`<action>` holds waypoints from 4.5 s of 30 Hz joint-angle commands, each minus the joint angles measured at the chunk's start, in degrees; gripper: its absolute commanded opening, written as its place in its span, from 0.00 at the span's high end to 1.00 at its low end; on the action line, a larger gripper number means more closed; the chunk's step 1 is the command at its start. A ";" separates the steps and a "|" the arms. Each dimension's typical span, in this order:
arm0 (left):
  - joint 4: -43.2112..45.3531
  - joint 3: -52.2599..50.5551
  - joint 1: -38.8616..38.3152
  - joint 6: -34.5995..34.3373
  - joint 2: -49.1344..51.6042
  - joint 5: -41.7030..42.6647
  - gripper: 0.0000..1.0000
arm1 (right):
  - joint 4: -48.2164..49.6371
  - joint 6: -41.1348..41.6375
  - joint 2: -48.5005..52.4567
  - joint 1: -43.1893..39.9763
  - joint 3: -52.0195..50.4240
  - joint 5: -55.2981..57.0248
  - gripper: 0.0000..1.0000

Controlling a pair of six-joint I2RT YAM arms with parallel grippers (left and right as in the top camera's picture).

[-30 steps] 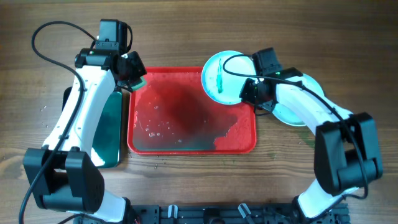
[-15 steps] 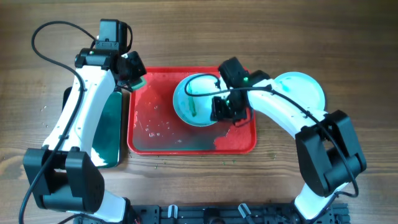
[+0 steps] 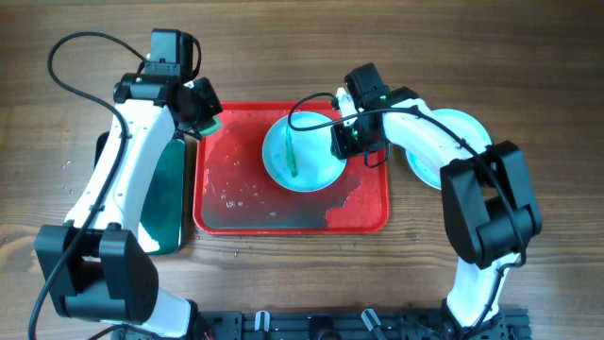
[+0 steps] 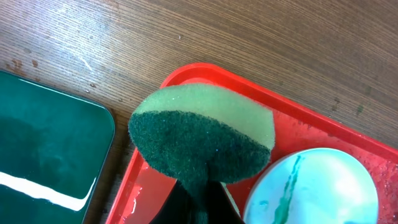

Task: Clean dirty plates on tray and stack at the side
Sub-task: 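Scrub the held plate with the sponge in the left gripper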

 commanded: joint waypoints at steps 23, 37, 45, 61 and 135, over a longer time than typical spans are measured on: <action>29.09 -13.46 -14.43 -4.28 14.53 -1.95 0.96 | 6.62 22.10 7.06 5.64 0.66 -5.09 0.96; 16.15 -13.46 -14.43 19.89 17.66 4.20 0.96 | 6.62 21.88 7.06 5.64 0.66 -5.09 0.96; 3.52 -13.46 -14.71 39.06 17.66 28.13 0.96 | 6.64 21.88 7.06 5.64 0.66 -5.09 0.96; 16.79 -13.46 -13.90 -5.42 17.66 -35.10 0.96 | 6.69 21.86 7.06 5.64 0.66 -5.07 0.96; 4.72 -13.46 -4.17 29.73 17.64 5.01 0.96 | 7.04 21.18 7.06 5.64 0.66 -5.09 0.96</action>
